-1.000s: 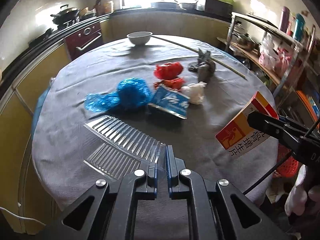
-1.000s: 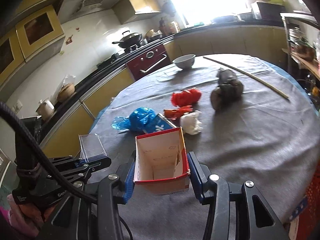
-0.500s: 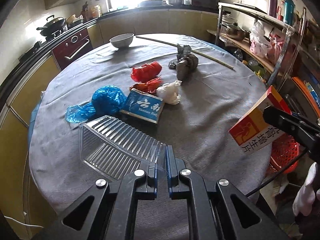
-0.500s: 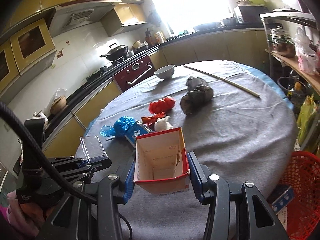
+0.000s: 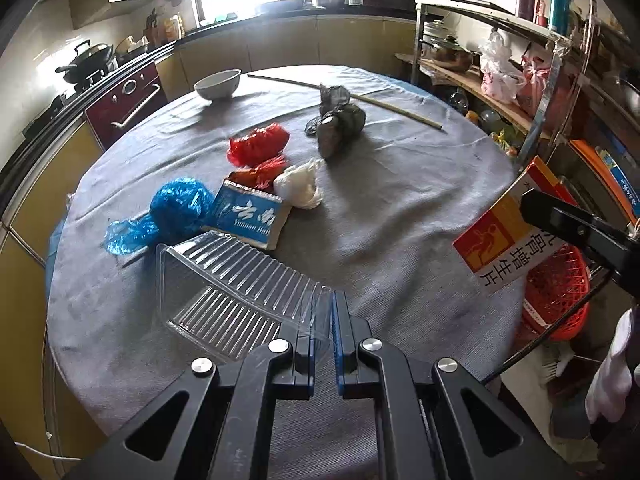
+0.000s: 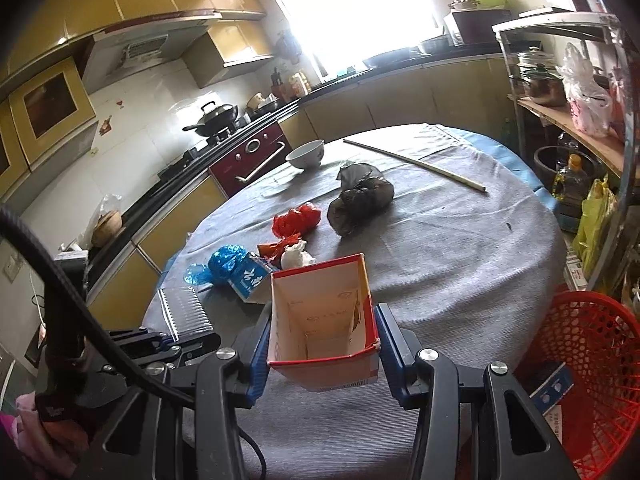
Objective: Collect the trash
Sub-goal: 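Lift the carton and plastic tray and carry both toward the red basket, then open the right tool over the basket while the left tool releases the plastic tray into it, then swing both open tools back toward the table, then grasp the blue Yunnan Baiyao box with the right tool while the left tool grasps the blue plastic bag, then lift the box and blue bag and carry both toward the red basket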
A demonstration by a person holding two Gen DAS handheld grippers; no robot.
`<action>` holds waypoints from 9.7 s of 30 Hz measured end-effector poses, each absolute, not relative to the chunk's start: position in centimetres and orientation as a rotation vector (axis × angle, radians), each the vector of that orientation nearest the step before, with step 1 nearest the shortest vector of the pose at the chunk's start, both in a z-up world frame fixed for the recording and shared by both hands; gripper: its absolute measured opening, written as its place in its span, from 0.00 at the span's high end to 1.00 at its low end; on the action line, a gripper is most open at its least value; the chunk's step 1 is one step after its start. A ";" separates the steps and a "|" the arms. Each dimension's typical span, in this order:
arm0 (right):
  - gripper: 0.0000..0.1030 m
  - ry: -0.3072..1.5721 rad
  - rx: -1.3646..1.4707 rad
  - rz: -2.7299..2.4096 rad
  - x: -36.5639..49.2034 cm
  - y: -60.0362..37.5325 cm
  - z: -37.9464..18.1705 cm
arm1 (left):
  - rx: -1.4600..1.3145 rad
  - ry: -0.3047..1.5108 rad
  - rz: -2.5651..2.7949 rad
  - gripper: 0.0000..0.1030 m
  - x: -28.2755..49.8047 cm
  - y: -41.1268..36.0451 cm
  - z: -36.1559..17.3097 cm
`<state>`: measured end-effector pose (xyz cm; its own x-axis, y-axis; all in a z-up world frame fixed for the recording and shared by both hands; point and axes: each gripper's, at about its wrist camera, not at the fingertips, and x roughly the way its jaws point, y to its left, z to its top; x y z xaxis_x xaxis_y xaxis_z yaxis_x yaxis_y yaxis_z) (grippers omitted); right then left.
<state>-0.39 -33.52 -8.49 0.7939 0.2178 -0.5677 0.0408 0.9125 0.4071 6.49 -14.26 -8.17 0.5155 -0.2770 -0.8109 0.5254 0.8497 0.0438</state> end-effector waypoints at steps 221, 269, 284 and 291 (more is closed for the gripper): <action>0.36 0.872 0.024 0.386 16.7 -18.8 -14.0 | -0.174 0.962 -0.332 0.29 21.5 1.1 -8.5; 0.33 1.000 0.024 0.338 10.1 -18.2 -15.1 | -0.071 1.108 -0.399 0.49 16.0 0.7 -10.6; 0.33 0.983 0.032 0.291 9.7 -18.9 -16.0 | -0.062 1.067 -0.374 0.56 14.6 1.3 -11.4; 0.37 0.947 0.137 0.283 8.8 -21.2 -15.3 | -0.055 1.036 -0.375 0.63 14.2 0.7 -11.0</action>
<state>8.79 -21.20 -15.34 0.5504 0.2983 -0.7798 -0.1787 0.9544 0.2390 14.16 0.67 -11.03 0.4519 -0.3293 -0.8291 0.2778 0.9351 -0.2200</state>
